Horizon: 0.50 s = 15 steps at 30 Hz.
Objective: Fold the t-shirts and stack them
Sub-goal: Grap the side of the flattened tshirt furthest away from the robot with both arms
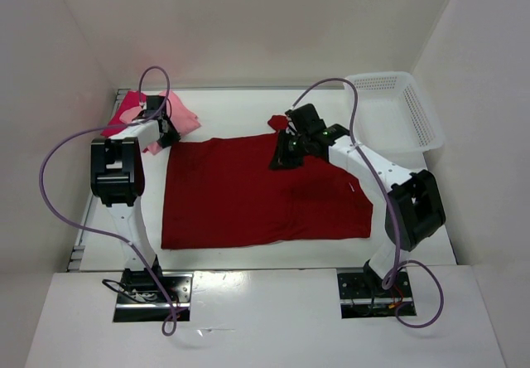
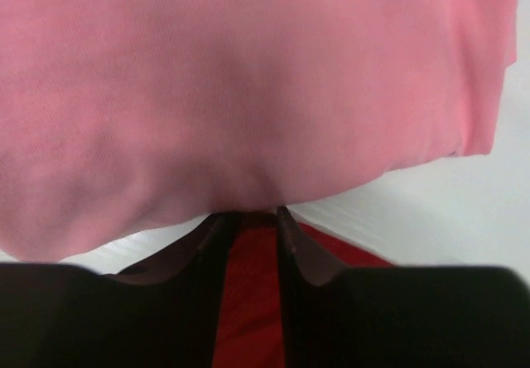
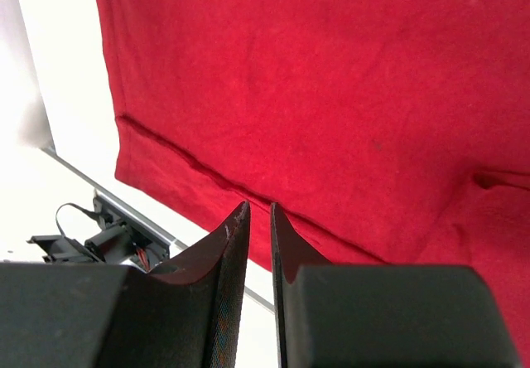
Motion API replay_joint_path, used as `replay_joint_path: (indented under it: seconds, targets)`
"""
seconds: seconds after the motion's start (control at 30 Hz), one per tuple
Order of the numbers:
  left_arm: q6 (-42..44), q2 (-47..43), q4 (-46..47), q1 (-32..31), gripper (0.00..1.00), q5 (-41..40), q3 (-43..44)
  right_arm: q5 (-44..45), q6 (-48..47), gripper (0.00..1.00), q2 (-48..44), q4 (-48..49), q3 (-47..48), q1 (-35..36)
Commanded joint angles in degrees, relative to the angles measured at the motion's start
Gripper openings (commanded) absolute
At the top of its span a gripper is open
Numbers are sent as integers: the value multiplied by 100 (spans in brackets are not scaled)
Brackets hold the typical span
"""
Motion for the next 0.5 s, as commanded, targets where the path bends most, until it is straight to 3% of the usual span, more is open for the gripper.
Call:
replay_joint_path:
  seconds: [0.0,0.1,0.23,0.47]
  targets:
    - [54,93,-201,19,34,100,105,-67,-134,21,-204,-28,329,-144]
    - [1,68,-115,19,26,100,-8,-67,-187,21,-152,-28,390,-259]
    - [-148,-283,70,19,24,231,-394,-129,-240,21,77,102,653,-469]
    - [-473,-803,343,19,24,583,-844,599,-485,30,1515,157,1977,-935]
